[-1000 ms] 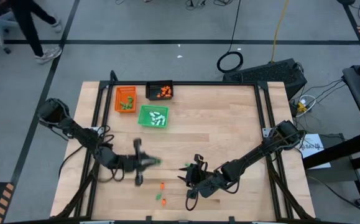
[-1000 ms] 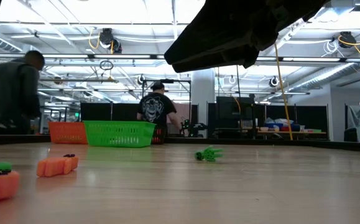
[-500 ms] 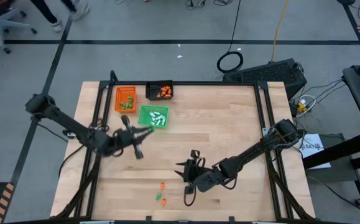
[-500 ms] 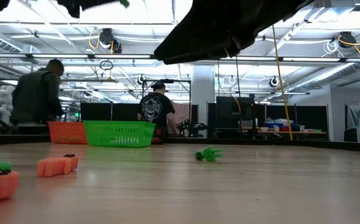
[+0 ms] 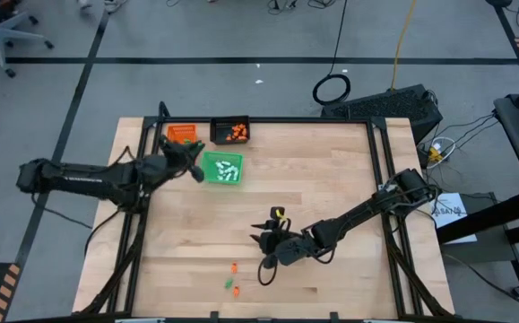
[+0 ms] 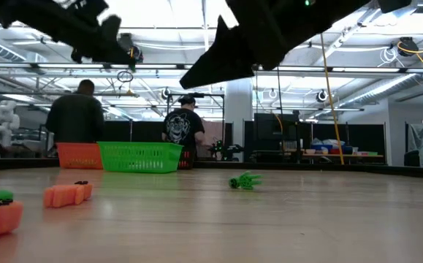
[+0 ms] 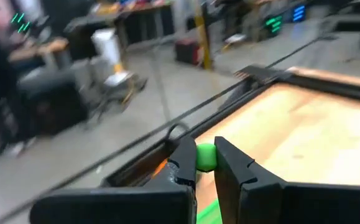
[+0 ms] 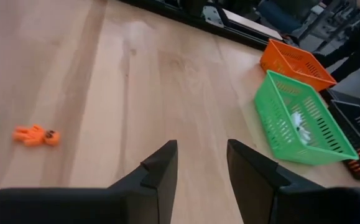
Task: Sort Halloween decoration
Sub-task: Put the green skeleton toy into the orange bin
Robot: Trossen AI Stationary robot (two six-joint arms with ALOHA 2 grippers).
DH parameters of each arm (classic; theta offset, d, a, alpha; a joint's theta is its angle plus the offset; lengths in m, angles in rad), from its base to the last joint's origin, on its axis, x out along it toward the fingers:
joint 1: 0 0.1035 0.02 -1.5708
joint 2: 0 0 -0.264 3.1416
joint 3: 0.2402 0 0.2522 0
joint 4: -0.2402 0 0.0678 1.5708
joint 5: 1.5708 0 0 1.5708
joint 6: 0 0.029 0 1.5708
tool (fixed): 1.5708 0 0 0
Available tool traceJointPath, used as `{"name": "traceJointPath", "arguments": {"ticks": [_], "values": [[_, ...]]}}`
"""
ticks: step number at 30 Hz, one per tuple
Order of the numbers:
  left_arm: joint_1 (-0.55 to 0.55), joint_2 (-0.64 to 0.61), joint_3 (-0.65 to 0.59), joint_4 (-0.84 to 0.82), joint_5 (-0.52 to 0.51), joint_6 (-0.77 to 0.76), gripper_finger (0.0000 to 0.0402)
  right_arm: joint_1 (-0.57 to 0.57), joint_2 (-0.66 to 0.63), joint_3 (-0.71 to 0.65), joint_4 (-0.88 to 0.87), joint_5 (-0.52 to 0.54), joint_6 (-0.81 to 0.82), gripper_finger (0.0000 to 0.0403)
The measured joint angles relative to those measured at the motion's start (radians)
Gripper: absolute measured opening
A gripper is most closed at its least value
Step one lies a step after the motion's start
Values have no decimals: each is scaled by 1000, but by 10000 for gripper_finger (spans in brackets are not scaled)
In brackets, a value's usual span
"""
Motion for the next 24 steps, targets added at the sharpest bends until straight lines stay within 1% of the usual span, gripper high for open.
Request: {"name": "traceJointPath", "arguments": {"ticks": [5, 8, 11, 14, 16, 18, 24], "values": [[196, 4, 0, -140, 157, -111, 22, -16, 0, 0, -9, -1, -46, 123], [299, 17, 0, -196, 194, -163, 22, -25, 0, 0, -9, -5, -63, 123], [391, 37, 0, -251, 213, -176, 22, -37, 0, 0, -9, -46, -71, 123], [475, 73, 0, -284, 265, -184, 22, -51, 0, 0, -8, -82, -63, 123], [518, 107, 0, -299, 298, -184, 22, -60, 0, 0, -8, -106, -52, 123], [548, 143, 0, -313, 303, -183, 22, -65, 0, 0, -9, -106, -38, 123], [566, 243, 0, -317, 297, -184, 22, -68, 0, 0, -8, -106, -22, 123]]}}
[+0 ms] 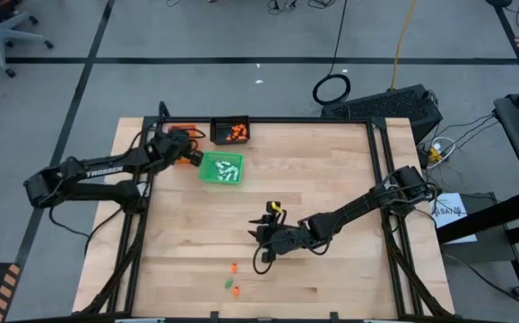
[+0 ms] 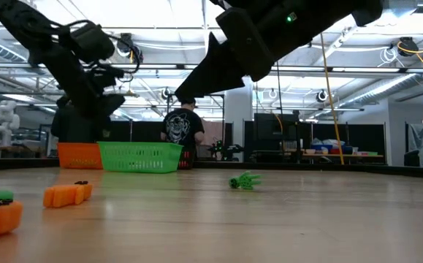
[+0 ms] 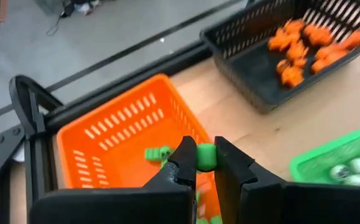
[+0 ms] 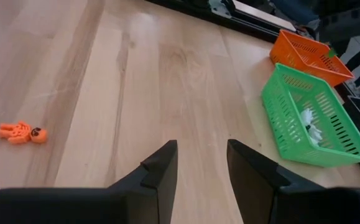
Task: Sort Halloween decoration
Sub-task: Put the green skeleton toy into the orange bin
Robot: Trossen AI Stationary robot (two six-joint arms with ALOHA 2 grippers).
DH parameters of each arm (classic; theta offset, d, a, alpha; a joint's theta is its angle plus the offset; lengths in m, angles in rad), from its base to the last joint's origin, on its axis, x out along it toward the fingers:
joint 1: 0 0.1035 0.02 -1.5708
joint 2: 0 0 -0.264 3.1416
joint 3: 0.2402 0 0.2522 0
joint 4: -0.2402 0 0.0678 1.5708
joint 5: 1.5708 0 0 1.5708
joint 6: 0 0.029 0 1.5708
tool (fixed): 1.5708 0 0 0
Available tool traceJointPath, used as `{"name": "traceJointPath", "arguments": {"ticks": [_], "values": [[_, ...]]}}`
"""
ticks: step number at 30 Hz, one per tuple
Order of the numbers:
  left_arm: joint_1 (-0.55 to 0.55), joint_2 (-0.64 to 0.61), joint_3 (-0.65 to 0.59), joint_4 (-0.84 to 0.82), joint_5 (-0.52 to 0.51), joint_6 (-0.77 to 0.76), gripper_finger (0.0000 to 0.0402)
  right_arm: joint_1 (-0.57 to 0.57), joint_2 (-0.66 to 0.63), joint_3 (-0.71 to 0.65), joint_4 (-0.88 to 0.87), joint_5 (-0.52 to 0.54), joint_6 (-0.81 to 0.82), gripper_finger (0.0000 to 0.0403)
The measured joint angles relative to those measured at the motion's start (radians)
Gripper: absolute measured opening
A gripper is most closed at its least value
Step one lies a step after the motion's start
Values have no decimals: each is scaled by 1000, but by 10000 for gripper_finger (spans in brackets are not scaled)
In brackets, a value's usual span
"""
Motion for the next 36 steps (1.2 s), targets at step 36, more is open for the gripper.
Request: {"name": "traceJointPath", "arguments": {"ticks": [36], "values": [[-383, -199, 0, -69, 364, -137, 118, 32, 2, 0, -135, -1, 225, 123]]}}
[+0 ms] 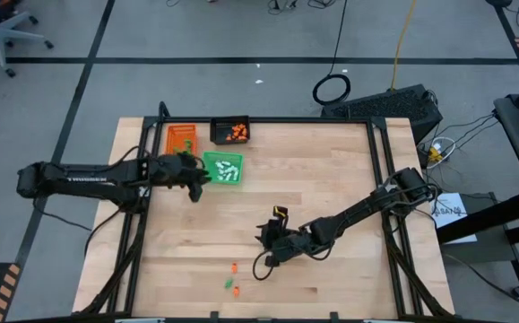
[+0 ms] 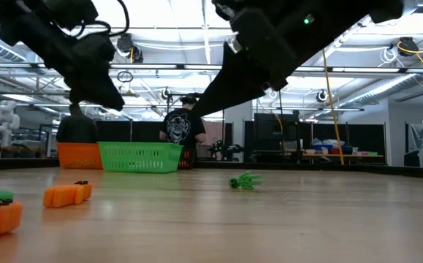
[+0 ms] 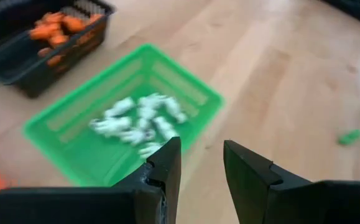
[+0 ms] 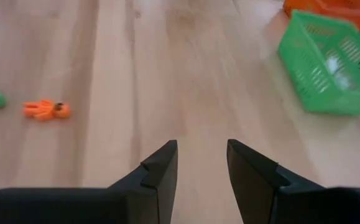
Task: Sort Halloween decoration
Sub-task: Put the green skeleton toy into the orange bin
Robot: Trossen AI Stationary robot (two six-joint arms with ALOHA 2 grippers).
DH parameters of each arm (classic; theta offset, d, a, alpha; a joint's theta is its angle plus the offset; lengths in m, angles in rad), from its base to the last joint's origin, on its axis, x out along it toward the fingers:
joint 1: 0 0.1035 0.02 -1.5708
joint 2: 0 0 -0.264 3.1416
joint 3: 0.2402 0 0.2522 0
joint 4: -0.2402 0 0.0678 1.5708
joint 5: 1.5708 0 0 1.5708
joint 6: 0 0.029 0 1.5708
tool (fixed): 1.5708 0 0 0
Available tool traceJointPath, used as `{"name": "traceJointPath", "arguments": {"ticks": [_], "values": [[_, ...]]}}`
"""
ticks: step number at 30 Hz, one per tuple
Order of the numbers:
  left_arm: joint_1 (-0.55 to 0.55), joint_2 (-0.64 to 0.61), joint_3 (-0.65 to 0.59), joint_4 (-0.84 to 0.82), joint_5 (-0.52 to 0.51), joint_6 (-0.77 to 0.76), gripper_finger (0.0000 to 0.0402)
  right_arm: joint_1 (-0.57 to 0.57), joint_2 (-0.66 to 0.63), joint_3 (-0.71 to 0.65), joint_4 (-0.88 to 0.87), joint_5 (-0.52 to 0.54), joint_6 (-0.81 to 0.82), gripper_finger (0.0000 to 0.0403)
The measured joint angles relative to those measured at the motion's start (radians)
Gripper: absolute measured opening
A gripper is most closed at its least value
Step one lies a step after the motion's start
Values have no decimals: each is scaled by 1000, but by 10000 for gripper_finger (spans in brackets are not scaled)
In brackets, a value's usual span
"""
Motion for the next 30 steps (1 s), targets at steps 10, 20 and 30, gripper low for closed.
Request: {"name": "traceJointPath", "arguments": {"ticks": [10, 20, 30], "values": [[-298, 11, -80, 228, -157, -19, 118, 65, 0, 0, -90, -157, 206, 138], [-451, 15, -110, 329, -284, -19, 118, 98, 2, 0, -323, -37, 438, 204], [-543, 26, -111, 350, -350, -13, 118, 84, 81, 0, -280, -24, 435, 227]]}}
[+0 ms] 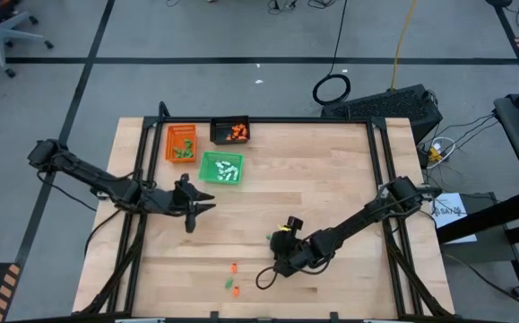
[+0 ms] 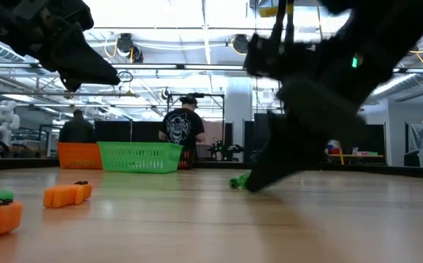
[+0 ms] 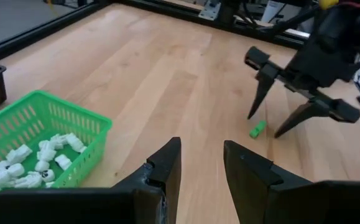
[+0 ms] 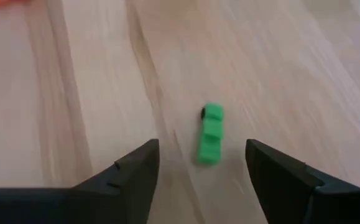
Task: Sort Halloween decoration
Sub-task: Put the green skeleton toy into the orange bin
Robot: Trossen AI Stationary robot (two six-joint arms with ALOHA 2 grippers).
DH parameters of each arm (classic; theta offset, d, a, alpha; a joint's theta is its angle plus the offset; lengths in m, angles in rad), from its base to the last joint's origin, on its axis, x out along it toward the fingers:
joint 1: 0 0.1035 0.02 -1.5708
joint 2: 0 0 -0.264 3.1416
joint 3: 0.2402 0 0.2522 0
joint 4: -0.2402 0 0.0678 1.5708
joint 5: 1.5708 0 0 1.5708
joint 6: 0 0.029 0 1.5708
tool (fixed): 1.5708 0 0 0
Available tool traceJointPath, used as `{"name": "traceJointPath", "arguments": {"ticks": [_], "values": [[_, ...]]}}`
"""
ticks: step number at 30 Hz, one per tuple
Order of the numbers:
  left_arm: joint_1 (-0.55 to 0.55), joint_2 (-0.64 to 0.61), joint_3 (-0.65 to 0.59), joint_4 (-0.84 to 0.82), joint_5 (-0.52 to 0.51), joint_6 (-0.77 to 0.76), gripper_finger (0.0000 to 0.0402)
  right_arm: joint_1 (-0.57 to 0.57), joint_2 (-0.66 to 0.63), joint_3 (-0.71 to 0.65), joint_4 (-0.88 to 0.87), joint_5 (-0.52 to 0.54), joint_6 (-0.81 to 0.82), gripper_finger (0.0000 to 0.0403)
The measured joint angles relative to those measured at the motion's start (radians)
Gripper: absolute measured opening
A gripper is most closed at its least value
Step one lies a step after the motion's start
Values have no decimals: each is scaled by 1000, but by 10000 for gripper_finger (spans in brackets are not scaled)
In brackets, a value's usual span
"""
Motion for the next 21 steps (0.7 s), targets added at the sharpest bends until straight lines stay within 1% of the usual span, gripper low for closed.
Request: {"name": "traceJointPath", "arguments": {"ticks": [4, 7, 10, 13, 19, 21], "values": [[-26, 15, 0, -2, -16, 1, 118, -4, 37, 4, 17, 7, 30, 209], [-45, 35, 0, 2, -20, -4, 118, -7, 45, 3, 19, -9, 52, 187], [-66, 61, 0, 11, -21, -4, 118, -8, 44, 3, 20, -16, 59, 151], [-78, 88, 0, 43, -21, 16, 118, -8, 44, 2, 26, -19, 51, 107], [-92, 154, 0, 166, -19, 85, 118, -8, 46, 2, 31, -12, 1, 22], [-94, 179, 0, 204, -12, 106, 118, -8, 47, 2, 34, 3, -8, 6]]}}
